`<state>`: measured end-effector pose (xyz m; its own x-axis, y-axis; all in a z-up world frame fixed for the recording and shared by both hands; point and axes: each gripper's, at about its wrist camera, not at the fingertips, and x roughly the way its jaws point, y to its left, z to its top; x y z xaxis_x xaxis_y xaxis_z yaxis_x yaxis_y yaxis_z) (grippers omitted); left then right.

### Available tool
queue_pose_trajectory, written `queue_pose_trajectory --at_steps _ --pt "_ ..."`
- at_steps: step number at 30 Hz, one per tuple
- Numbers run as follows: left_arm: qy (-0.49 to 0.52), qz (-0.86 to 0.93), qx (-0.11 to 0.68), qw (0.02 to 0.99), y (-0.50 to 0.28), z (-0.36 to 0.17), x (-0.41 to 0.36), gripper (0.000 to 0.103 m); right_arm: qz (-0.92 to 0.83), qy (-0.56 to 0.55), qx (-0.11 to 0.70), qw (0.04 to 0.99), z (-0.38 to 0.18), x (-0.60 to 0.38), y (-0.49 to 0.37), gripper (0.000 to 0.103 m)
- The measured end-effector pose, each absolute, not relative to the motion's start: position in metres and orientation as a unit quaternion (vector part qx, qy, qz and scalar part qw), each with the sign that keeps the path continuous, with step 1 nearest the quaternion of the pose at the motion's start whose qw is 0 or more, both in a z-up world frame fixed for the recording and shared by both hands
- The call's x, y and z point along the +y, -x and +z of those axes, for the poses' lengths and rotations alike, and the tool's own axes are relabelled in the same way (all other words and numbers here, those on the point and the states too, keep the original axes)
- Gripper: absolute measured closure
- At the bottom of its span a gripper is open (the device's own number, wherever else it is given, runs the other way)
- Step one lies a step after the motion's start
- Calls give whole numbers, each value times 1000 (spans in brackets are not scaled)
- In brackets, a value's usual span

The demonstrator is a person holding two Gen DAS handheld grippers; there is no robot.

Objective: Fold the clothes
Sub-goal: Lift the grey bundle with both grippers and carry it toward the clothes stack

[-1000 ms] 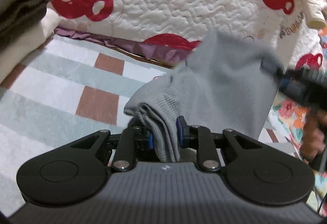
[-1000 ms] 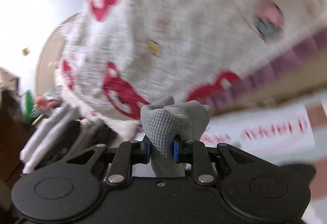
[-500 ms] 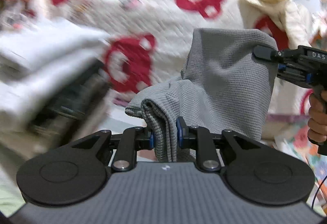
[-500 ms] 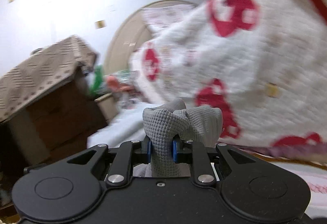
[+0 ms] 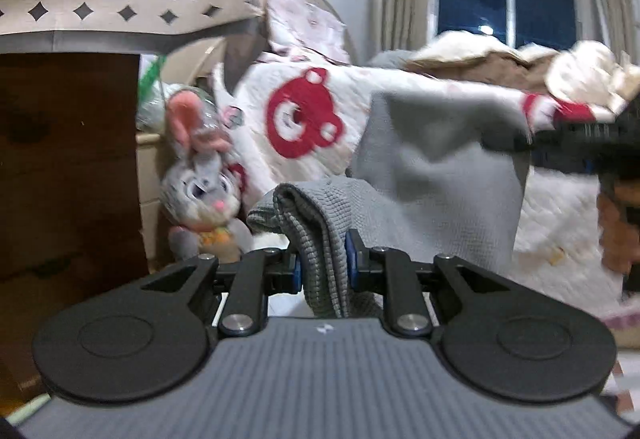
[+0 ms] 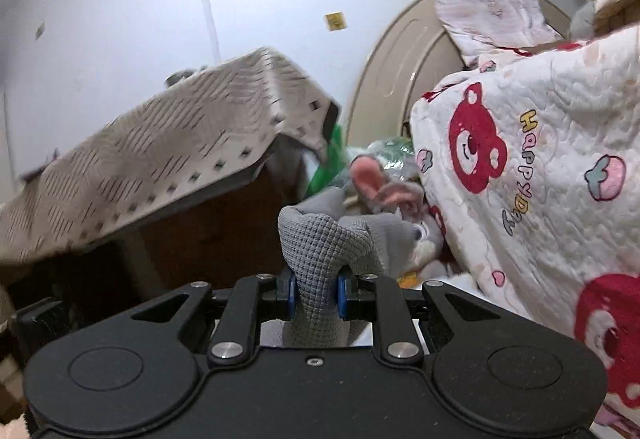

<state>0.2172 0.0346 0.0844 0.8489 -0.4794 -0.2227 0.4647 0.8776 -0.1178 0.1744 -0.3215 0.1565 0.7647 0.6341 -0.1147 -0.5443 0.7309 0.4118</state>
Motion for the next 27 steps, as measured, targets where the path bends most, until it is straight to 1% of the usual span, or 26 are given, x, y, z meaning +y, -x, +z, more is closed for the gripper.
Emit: queue_pose_trajectory --at_steps 3,6,7,9,10,13,16,19,22,25,27 --pt "27 -244 154 957 -272 70 27 84 280 -210 139 926 118 -334 -220 81" --pt "50 -244 210 946 -318 28 17 86 204 -206 185 939 56 -336 -256 80" --pt "50 -240 213 946 -324 17 14 86 184 -216 197 938 36 -334 -262 80" --pt "40 -231 198 952 -325 6 9 86 174 -238 183 938 18 -338 -261 81" --pt "50 -237 191 951 -323 8 10 86 174 -242 175 938 17 -341 -261 81" --pt "68 -260 168 948 -316 25 13 86 189 -235 160 940 39 -341 -258 81" --pt "96 -278 183 938 -320 35 13 86 184 -271 180 928 53 -350 -268 81" --pt "145 -286 225 920 -333 23 12 87 124 -273 212 930 56 -357 -273 81" --pt "148 -274 230 922 -336 11 12 87 103 -269 248 925 45 -356 -285 80" --pt "143 -267 226 926 -334 9 15 88 114 -281 236 923 39 -356 -282 80" --pt "145 -270 212 928 -329 19 21 93 137 -316 224 912 38 -364 -281 80"
